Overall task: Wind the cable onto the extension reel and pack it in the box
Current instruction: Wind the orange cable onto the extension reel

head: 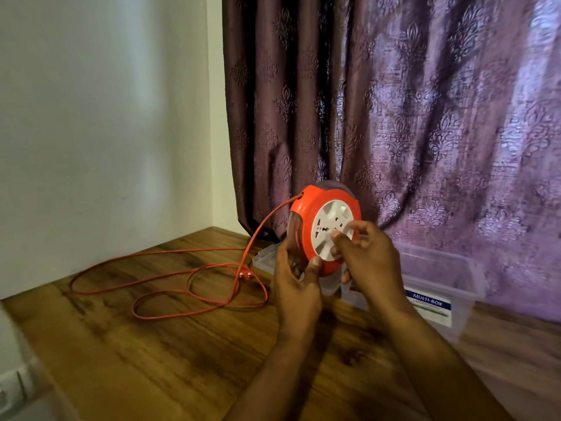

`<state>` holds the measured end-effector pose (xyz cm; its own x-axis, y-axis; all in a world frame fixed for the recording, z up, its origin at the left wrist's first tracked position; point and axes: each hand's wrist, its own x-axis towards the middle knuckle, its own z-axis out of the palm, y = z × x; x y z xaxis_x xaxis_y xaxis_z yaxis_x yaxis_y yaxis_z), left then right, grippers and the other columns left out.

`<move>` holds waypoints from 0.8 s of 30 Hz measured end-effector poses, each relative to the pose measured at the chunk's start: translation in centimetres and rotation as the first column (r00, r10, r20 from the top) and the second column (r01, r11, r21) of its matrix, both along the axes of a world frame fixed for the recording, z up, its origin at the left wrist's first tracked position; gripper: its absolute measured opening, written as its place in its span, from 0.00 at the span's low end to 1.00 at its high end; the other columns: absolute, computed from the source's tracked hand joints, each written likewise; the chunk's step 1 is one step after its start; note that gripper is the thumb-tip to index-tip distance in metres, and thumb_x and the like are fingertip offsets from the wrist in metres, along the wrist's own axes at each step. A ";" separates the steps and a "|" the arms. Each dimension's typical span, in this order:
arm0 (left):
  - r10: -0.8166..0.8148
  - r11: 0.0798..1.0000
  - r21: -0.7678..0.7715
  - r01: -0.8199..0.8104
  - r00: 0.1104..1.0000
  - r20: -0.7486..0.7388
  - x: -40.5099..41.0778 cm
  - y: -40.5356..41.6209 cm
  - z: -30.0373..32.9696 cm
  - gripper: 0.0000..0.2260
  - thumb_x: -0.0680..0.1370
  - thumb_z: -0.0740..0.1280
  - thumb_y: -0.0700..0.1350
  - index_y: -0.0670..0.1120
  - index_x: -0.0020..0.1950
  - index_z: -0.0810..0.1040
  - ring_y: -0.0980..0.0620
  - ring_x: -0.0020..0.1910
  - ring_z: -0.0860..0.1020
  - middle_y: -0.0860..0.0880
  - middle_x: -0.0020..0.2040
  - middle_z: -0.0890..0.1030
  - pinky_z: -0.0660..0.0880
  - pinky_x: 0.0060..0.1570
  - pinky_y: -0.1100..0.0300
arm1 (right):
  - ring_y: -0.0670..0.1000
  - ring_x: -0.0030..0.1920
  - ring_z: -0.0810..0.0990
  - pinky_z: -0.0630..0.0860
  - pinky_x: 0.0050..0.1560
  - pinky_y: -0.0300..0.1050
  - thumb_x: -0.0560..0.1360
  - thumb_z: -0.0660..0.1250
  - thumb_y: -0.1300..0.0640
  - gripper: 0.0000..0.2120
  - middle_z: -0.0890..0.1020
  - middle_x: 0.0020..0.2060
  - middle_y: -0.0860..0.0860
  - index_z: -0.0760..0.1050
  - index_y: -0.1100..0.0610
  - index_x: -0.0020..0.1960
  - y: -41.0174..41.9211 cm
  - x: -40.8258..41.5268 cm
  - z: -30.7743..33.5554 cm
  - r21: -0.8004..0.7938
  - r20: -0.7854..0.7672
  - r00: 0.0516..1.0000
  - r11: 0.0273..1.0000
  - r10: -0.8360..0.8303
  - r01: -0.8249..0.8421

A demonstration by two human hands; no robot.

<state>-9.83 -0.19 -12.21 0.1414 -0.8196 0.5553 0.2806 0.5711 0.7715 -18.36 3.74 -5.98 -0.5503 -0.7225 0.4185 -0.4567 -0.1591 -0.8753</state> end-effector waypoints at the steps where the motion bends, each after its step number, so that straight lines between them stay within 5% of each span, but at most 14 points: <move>1: 0.003 1.000 0.005 -0.003 1.000 -0.007 0.0 0.0 0.1 0.22 0.76 0.68 0.32 0.55 0.60 0.71 0.72 0.50 0.79 0.60 0.54 0.79 0.76 0.51 0.74 | 0.57 0.40 0.83 0.79 0.44 0.54 0.75 0.69 0.49 0.21 0.84 0.47 0.50 0.70 0.49 0.65 0.1 0.0 -0.1 0.000 -0.190 0.979 0.997 -0.078 0.080; 3: -0.001 1.000 0.012 0.001 1.000 -0.020 0.0 -0.1 0.2 0.20 0.76 0.69 0.32 0.55 0.58 0.72 0.73 0.48 0.79 0.63 0.51 0.79 0.75 0.48 0.76 | 0.59 0.57 0.78 0.76 0.54 0.56 0.75 0.68 0.49 0.26 0.79 0.58 0.52 0.63 0.43 0.70 0.4 0.3 -0.5 -0.002 -0.482 0.867 0.989 -0.128 0.145; 5: -0.008 1.000 0.007 0.008 1.000 -0.009 0.0 0.3 0.3 0.19 0.76 0.70 0.34 0.56 0.56 0.73 0.75 0.47 0.78 0.67 0.49 0.78 0.74 0.45 0.77 | 0.61 0.61 0.75 0.74 0.56 0.57 0.76 0.66 0.49 0.29 0.73 0.64 0.54 0.56 0.40 0.73 0.4 0.5 -0.9 0.028 -0.619 0.780 0.989 -0.094 0.142; 12: -0.064 0.997 0.035 0.063 0.997 0.032 -0.2 0.2 0.2 0.19 0.77 0.69 0.36 0.54 0.61 0.70 0.79 0.45 0.76 0.64 0.51 0.76 0.74 0.45 0.79 | 0.61 0.58 0.76 0.75 0.50 0.55 0.78 0.63 0.45 0.27 0.73 0.62 0.55 0.56 0.38 0.73 0.1 -0.3 -1.2 0.013 -0.663 0.739 0.986 -0.116 0.167; 17: -0.069 0.997 0.044 0.067 0.997 0.039 -0.2 0.3 0.0 0.18 0.77 0.68 0.36 0.52 0.63 0.72 0.78 0.47 0.76 0.60 0.53 0.78 0.75 0.46 0.78 | 0.61 0.55 0.79 0.75 0.47 0.52 0.72 0.68 0.40 0.26 0.80 0.56 0.53 0.61 0.35 0.67 0.0 -0.3 -1.2 -0.019 -0.545 0.821 0.981 -0.171 0.192; 21: -0.051 0.999 -0.003 0.051 0.998 0.048 -0.1 0.5 0.1 0.21 0.76 0.67 0.31 0.43 0.68 0.72 0.70 0.51 0.79 0.51 0.58 0.80 0.77 0.53 0.70 | 0.60 0.51 0.81 0.79 0.50 0.55 0.66 0.67 0.30 0.26 0.83 0.52 0.53 0.67 0.39 0.59 -0.4 -0.6 -0.9 0.025 -0.194 0.964 0.981 -0.183 0.191; 24: -0.048 0.998 -0.040 0.050 0.997 0.055 -0.2 0.8 0.2 0.22 0.76 0.67 0.31 0.44 0.69 0.72 0.60 0.60 0.78 0.49 0.63 0.79 0.77 0.60 0.63 | 0.55 0.29 0.82 0.80 0.36 0.52 0.64 0.69 0.30 0.25 0.86 0.36 0.50 0.71 0.44 0.53 -0.3 -0.8 -0.5 0.005 0.094 0.991 0.995 -0.098 0.097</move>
<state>-10.04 0.63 -11.98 0.0706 -0.8009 0.5946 0.2677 0.5894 0.7621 -19.16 3.42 -6.53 -0.6550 -0.6638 0.3611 -0.3858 -0.1171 -0.9151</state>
